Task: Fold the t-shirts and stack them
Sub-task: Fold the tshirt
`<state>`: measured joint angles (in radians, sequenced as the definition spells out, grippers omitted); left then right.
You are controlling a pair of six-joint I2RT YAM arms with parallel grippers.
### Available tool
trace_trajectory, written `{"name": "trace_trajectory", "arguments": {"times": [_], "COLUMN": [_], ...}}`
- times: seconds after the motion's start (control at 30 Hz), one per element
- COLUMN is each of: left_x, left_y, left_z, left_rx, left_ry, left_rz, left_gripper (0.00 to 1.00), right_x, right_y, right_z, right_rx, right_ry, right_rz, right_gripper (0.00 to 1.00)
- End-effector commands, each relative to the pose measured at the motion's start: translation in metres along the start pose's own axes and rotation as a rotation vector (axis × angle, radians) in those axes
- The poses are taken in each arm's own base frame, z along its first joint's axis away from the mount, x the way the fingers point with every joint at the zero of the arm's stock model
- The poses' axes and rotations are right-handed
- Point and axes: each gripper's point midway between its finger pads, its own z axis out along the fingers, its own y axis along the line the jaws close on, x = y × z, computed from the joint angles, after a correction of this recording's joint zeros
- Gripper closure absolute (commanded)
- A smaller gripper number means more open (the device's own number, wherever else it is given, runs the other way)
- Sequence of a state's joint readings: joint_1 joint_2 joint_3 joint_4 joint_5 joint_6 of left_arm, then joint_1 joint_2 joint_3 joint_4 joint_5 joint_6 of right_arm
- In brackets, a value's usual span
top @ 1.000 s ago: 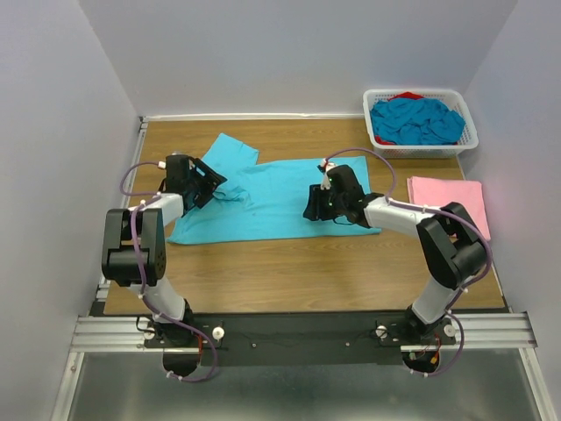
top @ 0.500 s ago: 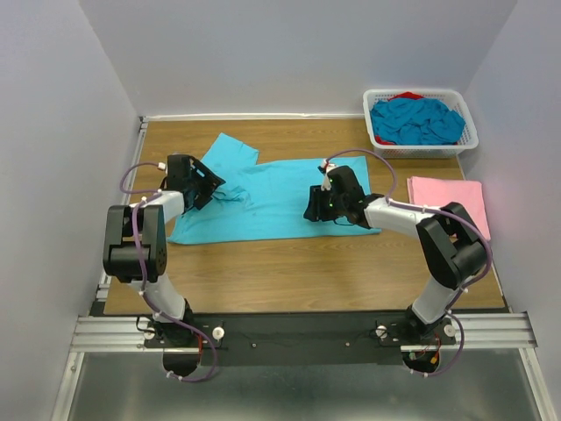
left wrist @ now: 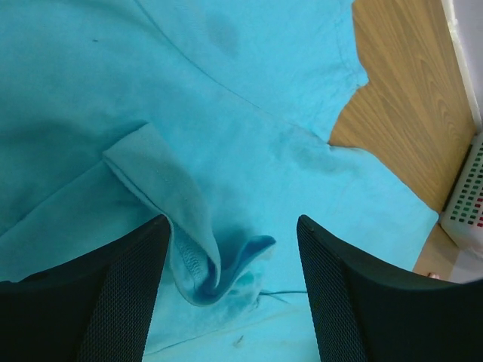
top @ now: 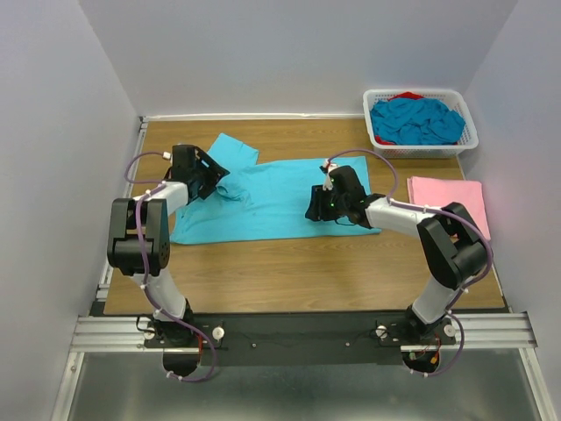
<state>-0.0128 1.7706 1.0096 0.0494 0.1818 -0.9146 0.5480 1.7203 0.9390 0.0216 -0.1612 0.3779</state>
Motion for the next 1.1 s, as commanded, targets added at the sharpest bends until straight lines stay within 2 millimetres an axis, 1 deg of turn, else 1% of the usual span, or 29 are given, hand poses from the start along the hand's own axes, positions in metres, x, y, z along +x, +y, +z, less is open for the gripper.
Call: {"name": "trace_trajectory", "arguments": {"times": [0.0, 0.03, 0.1, 0.13, 0.2, 0.23, 0.27, 0.4, 0.43, 0.47, 0.5, 0.53, 0.63, 0.67, 0.7, 0.77, 0.8, 0.83, 0.87, 0.9, 0.93, 0.97, 1.07], "left_x": [0.009, 0.007, 0.010, 0.009, 0.010, 0.008, 0.008, -0.003, -0.007, -0.008, -0.004, -0.006, -0.010, -0.011, -0.018, -0.024, -0.028, -0.031, -0.031, -0.034, -0.023, -0.025, -0.009], "left_y": [-0.013, -0.019, -0.027, -0.038, -0.045, -0.056, -0.059, -0.063, -0.071, -0.074, -0.067, -0.073, -0.077, -0.075, -0.084, -0.077, -0.077, -0.070, -0.068, -0.071, -0.073, -0.062, -0.061], "left_z": [0.009, 0.010, 0.014, 0.015, 0.021, 0.021, 0.023, 0.033, 0.034, 0.035, 0.040, 0.041, 0.044, 0.042, 0.031, 0.019, 0.003, -0.003, -0.009, -0.020, -0.023, -0.026, -0.035], "left_rx": [0.015, 0.028, 0.045, 0.065, 0.075, 0.093, 0.098, 0.083, 0.099, 0.106, 0.084, 0.090, 0.082, 0.067, 0.085, 0.048, 0.041, 0.004, -0.009, -0.012, -0.017, -0.085, -0.168], "left_ry": [0.036, 0.037, 0.056, 0.057, 0.064, 0.063, 0.065, 0.045, 0.036, 0.038, 0.058, 0.063, 0.066, 0.064, 0.037, -0.015, -0.045, -0.075, -0.088, -0.110, -0.096, -0.126, -0.144], "left_rz": [-0.022, -0.027, -0.044, -0.039, -0.043, -0.037, -0.036, -0.020, -0.005, 0.003, 0.004, 0.016, 0.058, 0.071, 0.084, 0.090, 0.097, 0.104, 0.117, 0.155, 0.191, 0.219, 0.347], "left_gripper": [0.24, 0.24, 0.25, 0.25, 0.25, 0.25, 0.25, 0.25, 0.25, 0.25, 0.25, 0.25, 0.25, 0.25, 0.24, 0.24, 0.24, 0.24, 0.24, 0.24, 0.24, 0.24, 0.27], "right_x": [-0.008, -0.008, -0.009, -0.009, -0.009, -0.009, -0.010, -0.011, -0.012, -0.012, -0.012, -0.013, -0.015, -0.017, -0.017, -0.019, -0.019, -0.018, -0.016, -0.016, -0.015, -0.014, -0.013], "right_y": [0.000, 0.000, 0.000, -0.001, 0.000, 0.000, -0.001, 0.000, 0.000, 0.000, 0.000, 0.001, 0.002, 0.003, 0.002, 0.002, 0.002, 0.001, 0.001, 0.001, 0.001, 0.000, 0.001], "right_z": [-0.008, -0.007, -0.008, -0.008, -0.009, -0.009, -0.009, -0.011, -0.012, -0.012, -0.012, -0.013, -0.016, -0.019, -0.019, -0.023, -0.024, -0.024, -0.024, -0.024, -0.024, -0.023, -0.023], "right_rx": [-0.003, -0.001, -0.002, -0.001, -0.001, -0.001, 0.000, -0.006, -0.006, -0.007, -0.007, -0.011, -0.014, -0.016, -0.014, -0.013, -0.013, -0.010, -0.010, -0.010, -0.011, -0.011, -0.015], "right_ry": [-0.036, -0.035, -0.038, -0.037, -0.039, -0.039, -0.041, -0.045, -0.047, -0.046, -0.048, -0.050, -0.059, -0.066, -0.067, -0.076, -0.077, -0.076, -0.074, -0.072, -0.070, -0.066, -0.062], "right_rz": [0.006, 0.006, 0.005, 0.008, 0.006, 0.006, 0.008, 0.007, 0.009, 0.009, 0.012, 0.013, 0.016, 0.013, 0.014, 0.013, 0.013, 0.013, 0.015, 0.015, 0.018, 0.022, 0.026], "right_gripper": [0.50, 0.50, 0.50, 0.50, 0.50, 0.50, 0.50, 0.50, 0.50, 0.50, 0.50, 0.50, 0.50, 0.50, 0.50, 0.50, 0.50, 0.50, 0.50, 0.50, 0.50, 0.50, 0.50]}}
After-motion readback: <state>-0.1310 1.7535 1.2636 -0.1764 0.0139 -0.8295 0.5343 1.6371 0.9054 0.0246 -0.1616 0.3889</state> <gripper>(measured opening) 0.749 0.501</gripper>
